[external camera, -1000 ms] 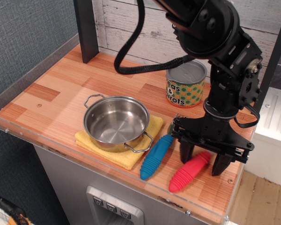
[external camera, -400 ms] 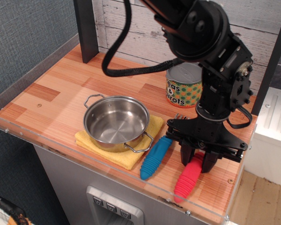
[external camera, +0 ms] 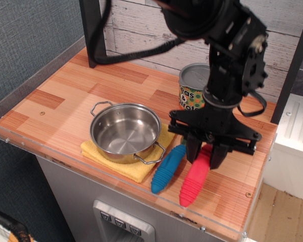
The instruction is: Move the spoon from right to left side of the vessel
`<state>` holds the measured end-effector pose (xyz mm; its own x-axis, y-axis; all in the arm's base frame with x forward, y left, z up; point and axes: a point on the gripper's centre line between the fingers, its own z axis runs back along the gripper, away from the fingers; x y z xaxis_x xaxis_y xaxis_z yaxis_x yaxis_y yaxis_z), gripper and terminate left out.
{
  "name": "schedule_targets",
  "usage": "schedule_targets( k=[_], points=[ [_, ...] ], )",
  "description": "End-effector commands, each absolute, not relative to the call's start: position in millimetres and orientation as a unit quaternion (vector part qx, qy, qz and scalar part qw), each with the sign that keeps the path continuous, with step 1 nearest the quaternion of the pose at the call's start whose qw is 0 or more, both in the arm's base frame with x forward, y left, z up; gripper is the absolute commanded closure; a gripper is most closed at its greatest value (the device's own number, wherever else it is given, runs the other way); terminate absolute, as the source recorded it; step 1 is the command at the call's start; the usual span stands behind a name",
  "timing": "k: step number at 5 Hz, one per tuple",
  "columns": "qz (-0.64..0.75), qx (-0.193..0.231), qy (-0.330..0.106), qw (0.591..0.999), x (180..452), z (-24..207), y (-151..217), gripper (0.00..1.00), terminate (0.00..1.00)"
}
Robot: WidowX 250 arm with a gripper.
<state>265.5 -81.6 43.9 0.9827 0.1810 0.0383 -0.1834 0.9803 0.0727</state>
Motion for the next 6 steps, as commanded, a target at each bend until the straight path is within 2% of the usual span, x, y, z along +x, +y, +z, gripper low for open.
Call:
schedule_targets(
  k=[1, 3, 6],
  points=[
    [0.189, 0.037, -0.04, 0.98, 265, 88, -33, 1.0, 0.0],
    [0.234, 0.044, -0.04, 0.971, 269, 101, 6, 1.0, 0.0],
    [0.24, 0.08, 0.023, 0.967, 286, 99, 81, 1.0, 0.0]
  ],
)
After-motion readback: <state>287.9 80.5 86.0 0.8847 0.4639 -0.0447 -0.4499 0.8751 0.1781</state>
